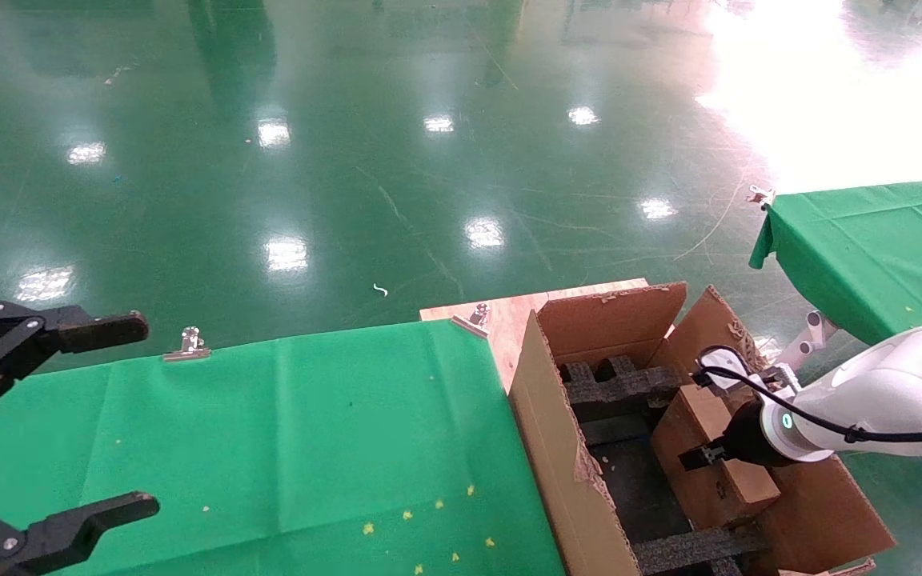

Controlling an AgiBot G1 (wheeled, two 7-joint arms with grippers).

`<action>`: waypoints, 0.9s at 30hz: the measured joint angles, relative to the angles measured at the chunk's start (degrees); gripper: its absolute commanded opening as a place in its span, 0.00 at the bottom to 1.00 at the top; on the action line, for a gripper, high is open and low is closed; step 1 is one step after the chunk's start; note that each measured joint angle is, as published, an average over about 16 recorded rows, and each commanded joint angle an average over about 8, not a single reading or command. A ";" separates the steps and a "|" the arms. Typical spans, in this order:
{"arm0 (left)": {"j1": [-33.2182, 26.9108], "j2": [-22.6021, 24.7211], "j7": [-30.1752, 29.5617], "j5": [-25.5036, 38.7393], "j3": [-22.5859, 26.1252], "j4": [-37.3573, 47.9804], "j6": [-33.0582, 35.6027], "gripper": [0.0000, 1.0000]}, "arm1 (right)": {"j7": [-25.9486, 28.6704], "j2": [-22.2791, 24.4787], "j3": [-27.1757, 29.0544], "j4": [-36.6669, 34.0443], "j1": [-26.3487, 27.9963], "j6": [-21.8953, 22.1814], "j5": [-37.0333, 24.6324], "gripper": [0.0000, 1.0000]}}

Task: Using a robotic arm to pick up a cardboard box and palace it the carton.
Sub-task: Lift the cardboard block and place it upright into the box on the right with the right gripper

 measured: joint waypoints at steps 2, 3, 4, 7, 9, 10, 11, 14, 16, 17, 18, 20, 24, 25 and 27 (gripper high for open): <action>0.00 0.00 0.00 0.00 0.00 0.00 0.00 1.00 | -0.21 -0.07 0.03 -0.16 -0.10 0.09 0.20 1.00; 0.00 0.00 0.00 0.00 0.00 0.00 0.00 1.00 | -0.26 -0.09 0.03 -0.19 -0.13 0.12 0.25 1.00; 0.00 0.00 0.00 0.00 0.00 0.00 0.00 1.00 | -0.27 -0.09 0.03 -0.19 -0.14 0.12 0.26 1.00; 0.00 0.00 0.00 0.00 0.00 0.00 -0.01 1.00 | -0.24 -0.08 0.04 -0.18 -0.14 0.13 0.27 1.00; 0.00 0.00 0.00 0.00 0.00 0.00 -0.01 1.00 | -0.16 -0.05 0.03 -0.13 -0.08 0.11 0.18 1.00; 0.00 0.00 0.00 0.00 0.00 0.01 -0.01 1.00 | -0.14 -0.03 0.03 -0.10 -0.04 0.09 0.13 1.00; 0.00 0.00 0.00 -0.01 0.00 0.01 -0.01 1.00 | -0.12 -0.01 0.03 -0.07 0.00 0.07 0.09 1.00; 0.00 0.00 0.01 -0.01 0.01 0.01 0.00 1.00 | -0.07 0.06 0.03 0.03 0.13 0.00 -0.04 1.00; 0.00 0.00 0.01 -0.01 0.01 0.01 0.00 1.00 | -0.02 0.10 0.03 0.08 0.22 -0.07 -0.08 1.00; -0.01 0.00 0.01 -0.01 0.01 0.02 0.00 1.00 | -0.01 0.12 0.03 0.10 0.27 -0.11 -0.10 1.00; -0.01 0.00 0.01 -0.01 0.01 0.02 0.00 1.00 | 0.00 0.15 0.04 0.13 0.33 -0.16 -0.12 1.00; -0.01 0.00 0.01 -0.01 0.02 0.02 0.00 1.00 | -0.01 0.21 0.04 0.21 0.45 -0.25 -0.12 1.00; -0.01 0.00 0.02 -0.02 0.02 0.03 0.00 1.00 | -0.02 0.37 0.05 0.43 0.72 -0.45 -0.18 1.00; -0.02 0.00 0.02 -0.02 0.03 0.03 0.00 1.00 | -0.01 0.41 0.06 0.49 0.80 -0.49 -0.20 1.00; -0.02 0.00 0.02 -0.02 0.03 0.03 0.00 1.00 | 0.03 0.50 0.10 0.62 0.99 -0.56 -0.23 1.00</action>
